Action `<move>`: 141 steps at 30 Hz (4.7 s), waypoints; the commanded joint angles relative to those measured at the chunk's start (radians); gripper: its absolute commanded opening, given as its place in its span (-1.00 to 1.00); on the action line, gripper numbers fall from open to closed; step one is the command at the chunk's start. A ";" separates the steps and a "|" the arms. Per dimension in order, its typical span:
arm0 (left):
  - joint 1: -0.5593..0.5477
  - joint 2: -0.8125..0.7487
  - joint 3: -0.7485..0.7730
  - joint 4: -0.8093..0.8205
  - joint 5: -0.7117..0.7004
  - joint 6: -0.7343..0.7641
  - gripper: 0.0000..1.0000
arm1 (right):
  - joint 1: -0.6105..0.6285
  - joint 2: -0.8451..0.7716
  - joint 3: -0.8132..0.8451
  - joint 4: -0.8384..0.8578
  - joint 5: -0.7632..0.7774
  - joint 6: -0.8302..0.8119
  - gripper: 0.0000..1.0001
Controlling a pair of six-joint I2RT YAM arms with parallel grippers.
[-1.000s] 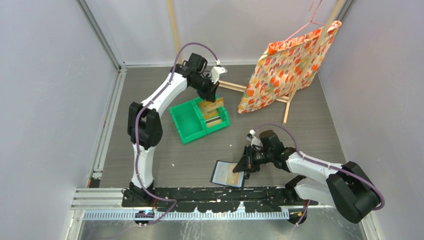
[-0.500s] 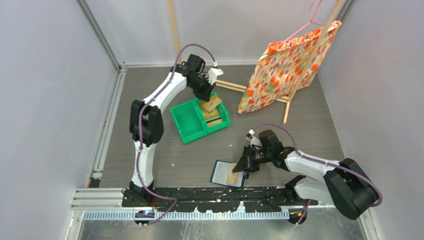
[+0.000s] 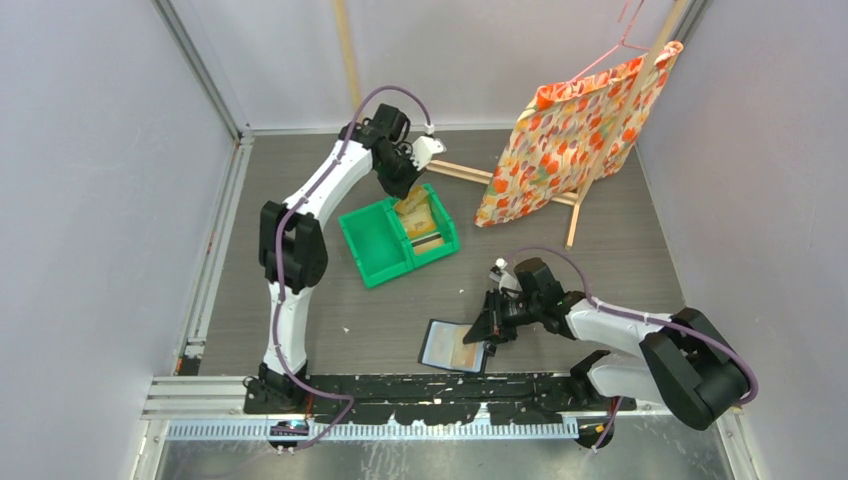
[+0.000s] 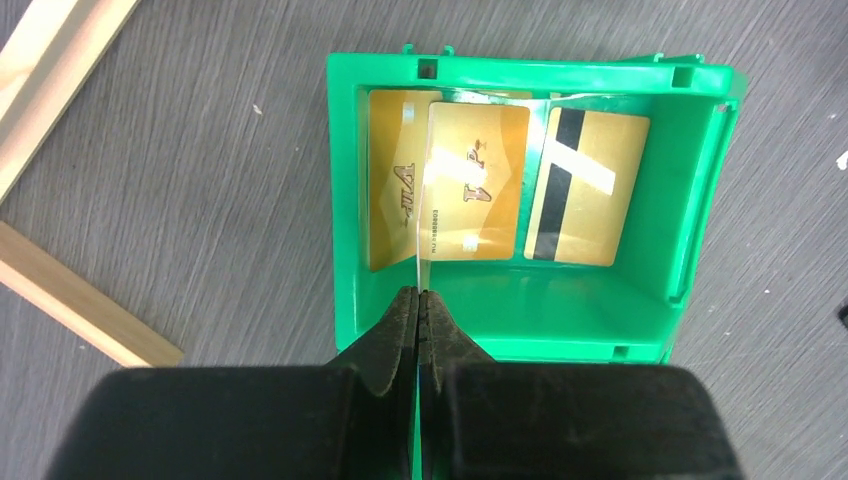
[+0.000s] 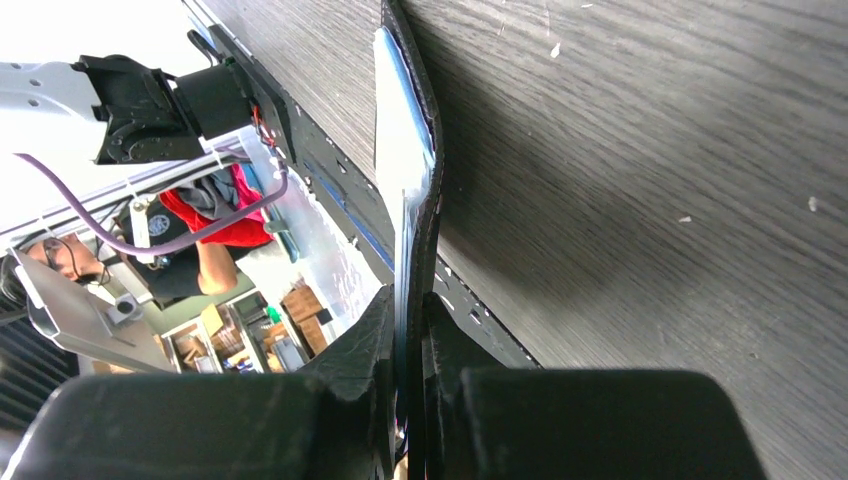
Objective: Take the credit cards out of the card holder
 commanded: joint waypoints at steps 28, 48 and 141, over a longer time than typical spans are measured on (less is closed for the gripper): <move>-0.051 0.167 0.196 -0.137 -0.141 0.075 -0.99 | -0.003 0.032 0.025 0.072 -0.033 -0.005 -0.81; -0.108 0.245 0.248 -0.216 -0.277 0.135 -0.99 | -0.013 0.087 0.018 0.121 -0.051 0.000 -0.81; -0.208 -0.974 -1.138 0.778 0.071 -1.299 -0.59 | -0.025 0.040 0.090 0.121 -0.056 -0.037 -0.98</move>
